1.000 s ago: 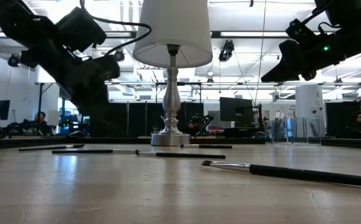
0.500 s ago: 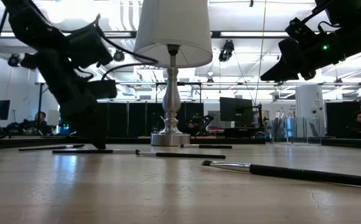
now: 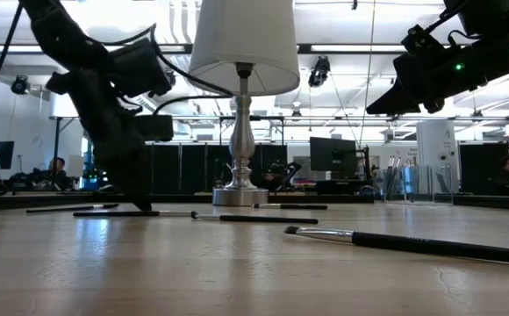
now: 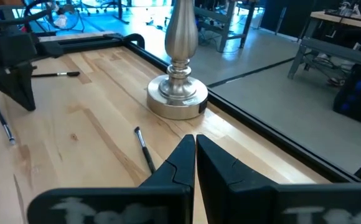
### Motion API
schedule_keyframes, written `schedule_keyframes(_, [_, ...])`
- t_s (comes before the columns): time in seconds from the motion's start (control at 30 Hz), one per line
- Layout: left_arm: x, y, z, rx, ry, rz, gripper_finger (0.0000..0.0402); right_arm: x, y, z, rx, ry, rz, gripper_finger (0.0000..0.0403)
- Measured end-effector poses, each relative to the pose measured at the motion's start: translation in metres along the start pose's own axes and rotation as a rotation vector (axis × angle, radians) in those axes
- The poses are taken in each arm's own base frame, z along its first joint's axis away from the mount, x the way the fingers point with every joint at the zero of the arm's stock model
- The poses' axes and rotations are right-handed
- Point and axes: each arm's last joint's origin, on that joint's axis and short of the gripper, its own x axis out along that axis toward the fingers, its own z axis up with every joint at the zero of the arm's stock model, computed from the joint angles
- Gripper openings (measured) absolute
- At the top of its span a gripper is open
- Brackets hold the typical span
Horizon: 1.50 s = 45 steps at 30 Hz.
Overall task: Put items in baskets/containers
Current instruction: Put the eyeshadow brush into the transparent organizer
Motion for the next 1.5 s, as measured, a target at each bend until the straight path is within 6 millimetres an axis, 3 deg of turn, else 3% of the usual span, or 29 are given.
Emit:
schedule_keyframes(0.23, [-0.009,-0.006,0.015,0.0,-0.012,-0.149,0.0,0.0,0.0,0.0,-0.001,0.0,0.002,0.0009])
schedule_keyframes(0.43, [-0.005,0.0,0.006,-0.001,0.053,-0.056,0.0,0.0,0.0,0.0,0.0,0.0,0.002,0.0009])
schedule_keyframes(1.13, [-0.004,0.012,0.005,-0.027,0.058,-0.033,0.0,0.0,0.0,-0.001,-0.002,0.002,0.002,0.0009])
schedule_keyframes(1.33, [-0.014,-0.002,0.02,0.051,-0.006,-0.103,0.0,0.0,0.001,-0.001,-0.002,0.007,0.032,0.0009])
schedule_keyframes(1.5, [-0.017,-0.022,0.02,0.124,-0.044,-0.135,0.0,-0.001,0.008,0.001,0.004,0.007,0.151,0.0009])
